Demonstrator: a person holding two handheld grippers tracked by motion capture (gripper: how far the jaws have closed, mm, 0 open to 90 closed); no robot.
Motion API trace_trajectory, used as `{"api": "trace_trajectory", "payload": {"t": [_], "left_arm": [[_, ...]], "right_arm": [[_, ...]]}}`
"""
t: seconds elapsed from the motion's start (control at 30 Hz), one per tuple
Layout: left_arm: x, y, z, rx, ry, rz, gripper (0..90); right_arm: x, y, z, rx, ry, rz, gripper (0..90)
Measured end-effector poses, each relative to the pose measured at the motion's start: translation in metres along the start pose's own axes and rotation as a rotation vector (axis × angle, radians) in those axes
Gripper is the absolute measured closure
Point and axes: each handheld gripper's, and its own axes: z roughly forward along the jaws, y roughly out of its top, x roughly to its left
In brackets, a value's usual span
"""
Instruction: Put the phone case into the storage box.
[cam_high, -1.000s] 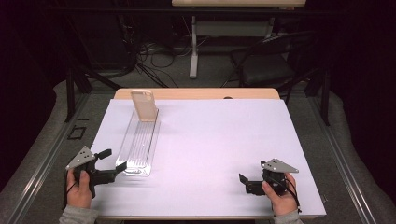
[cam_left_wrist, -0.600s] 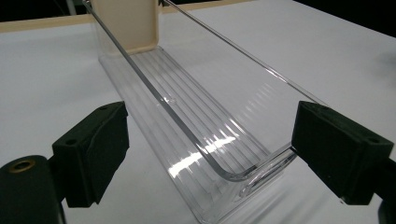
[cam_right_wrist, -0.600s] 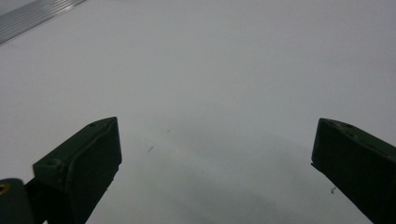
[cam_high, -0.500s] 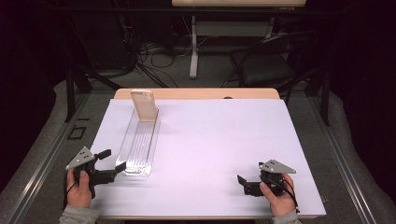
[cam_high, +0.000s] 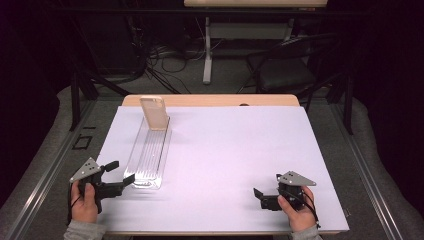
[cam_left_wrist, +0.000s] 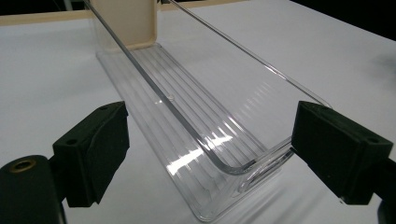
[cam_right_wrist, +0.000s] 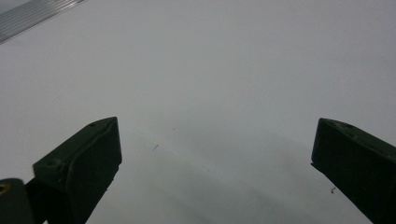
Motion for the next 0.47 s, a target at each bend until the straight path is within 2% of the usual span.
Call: {"api": "trace_trajectory", "payload": {"t": [0.47], "left_arm": [[0.0025,-0.0007,-0.0006,-0.002,0.004,-0.012,11.8]], "right_arm": [[0.0009,-0.0008,0.0015,0.006,0.006,0.010,2.1]]}}
